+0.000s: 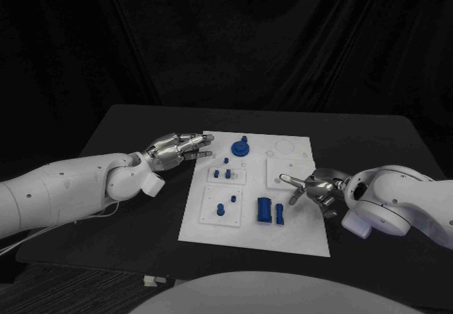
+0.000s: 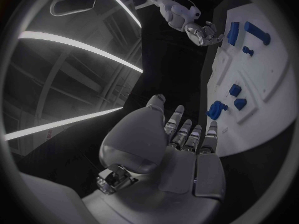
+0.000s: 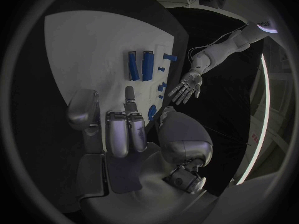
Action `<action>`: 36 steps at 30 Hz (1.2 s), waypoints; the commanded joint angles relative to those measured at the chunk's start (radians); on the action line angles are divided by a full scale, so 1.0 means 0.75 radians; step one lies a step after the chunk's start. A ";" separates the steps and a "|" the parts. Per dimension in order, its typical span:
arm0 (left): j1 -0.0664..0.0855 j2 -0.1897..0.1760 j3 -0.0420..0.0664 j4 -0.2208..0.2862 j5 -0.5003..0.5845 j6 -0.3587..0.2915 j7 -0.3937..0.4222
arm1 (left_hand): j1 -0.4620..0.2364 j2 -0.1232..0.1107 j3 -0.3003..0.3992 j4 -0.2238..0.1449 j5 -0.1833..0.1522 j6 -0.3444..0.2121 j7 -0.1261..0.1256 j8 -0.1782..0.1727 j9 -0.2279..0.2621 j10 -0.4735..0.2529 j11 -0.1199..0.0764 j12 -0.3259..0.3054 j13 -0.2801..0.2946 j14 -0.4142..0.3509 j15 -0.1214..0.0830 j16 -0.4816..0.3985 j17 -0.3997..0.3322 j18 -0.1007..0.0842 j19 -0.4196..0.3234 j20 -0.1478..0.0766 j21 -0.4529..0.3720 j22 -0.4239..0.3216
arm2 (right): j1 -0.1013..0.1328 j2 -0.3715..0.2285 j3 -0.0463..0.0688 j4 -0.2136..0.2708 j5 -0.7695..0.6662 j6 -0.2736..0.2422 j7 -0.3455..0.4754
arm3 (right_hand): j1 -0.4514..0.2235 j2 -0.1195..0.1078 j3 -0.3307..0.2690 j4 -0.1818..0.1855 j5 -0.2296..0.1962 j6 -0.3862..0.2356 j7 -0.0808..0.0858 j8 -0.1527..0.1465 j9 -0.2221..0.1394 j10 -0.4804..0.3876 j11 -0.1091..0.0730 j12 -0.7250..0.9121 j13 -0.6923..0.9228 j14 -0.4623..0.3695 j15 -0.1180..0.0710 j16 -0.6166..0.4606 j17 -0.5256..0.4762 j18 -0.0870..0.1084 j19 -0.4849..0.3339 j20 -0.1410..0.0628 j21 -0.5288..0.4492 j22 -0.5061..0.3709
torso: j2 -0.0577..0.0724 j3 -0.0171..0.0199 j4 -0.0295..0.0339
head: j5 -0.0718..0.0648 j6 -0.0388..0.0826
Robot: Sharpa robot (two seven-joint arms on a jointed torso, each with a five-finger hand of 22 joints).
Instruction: Assemble the parts on the task board
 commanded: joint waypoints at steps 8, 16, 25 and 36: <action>-0.002 0.000 0.001 0.003 0.008 0.015 0.011 | 0.016 -0.002 0.008 -0.007 0.012 0.010 0.025 0.008 0.002 0.007 0.010 0.011 0.002 0.007 0.004 0.007 0.002 -0.021 0.009 0.002 0.005 -0.001 | -0.010 0.010 0.000 0.003 -0.124 -0.025 0.168 | -0.009 0.056 -0.094 0.000 -0.007 -0.052 0.024 -0.060 -0.080 0.140 0.025 0.003 0.351 0.116 0.025 0.005 0.217 -0.012 0.005 0.018 0.031 0.185 | 0.000 -0.0002 0.0004 | 0.000 0.000; -0.002 -0.001 0.001 0.002 0.008 0.014 0.013 | 0.016 -0.003 0.007 -0.008 0.012 0.011 0.025 0.008 0.002 0.007 0.011 0.012 0.002 0.007 0.004 0.007 0.002 -0.021 0.009 0.002 0.005 -0.001 | -0.022 0.028 0.000 -0.007 -0.128 0.031 0.137 | 0.005 0.061 -0.121 -0.003 -0.005 -0.053 0.027 -0.070 -0.101 0.140 0.028 0.003 0.351 0.115 0.028 0.004 0.213 -0.012 0.004 0.021 0.037 0.186 | 0.000 -0.0004 0.0011 | -0.001 0.000; -0.002 -0.001 0.001 0.000 0.008 0.014 0.013 | 0.016 -0.004 0.008 -0.009 0.014 0.012 0.026 0.009 0.002 0.005 0.011 0.011 0.002 0.006 0.004 0.007 0.002 -0.022 0.010 0.002 0.005 -0.001 | -0.035 0.049 0.000 -0.018 -0.128 0.095 0.091 | 0.037 0.059 -0.138 -0.006 -0.004 -0.048 0.028 -0.073 -0.118 0.140 0.030 0.003 0.351 0.114 0.030 0.003 0.209 -0.012 0.005 0.024 0.043 0.186 | 0.000 -0.0003 -0.0002 | -0.002 0.000; -0.003 0.001 0.001 -0.001 0.008 0.016 0.008 | 0.016 -0.005 0.008 -0.009 0.015 0.012 0.026 0.009 0.002 0.005 0.011 0.011 0.002 0.006 0.004 0.007 0.002 -0.022 0.009 0.002 0.005 -0.002 | -0.043 0.061 0.000 -0.027 -0.128 0.132 0.044 | 0.045 0.071 -0.144 -0.002 -0.002 -0.046 0.029 -0.075 -0.128 0.140 0.031 0.003 0.351 0.112 0.031 0.000 0.198 -0.010 0.002 0.026 0.035 0.184 | 0.000 -0.0001 0.0001 | -0.001 0.000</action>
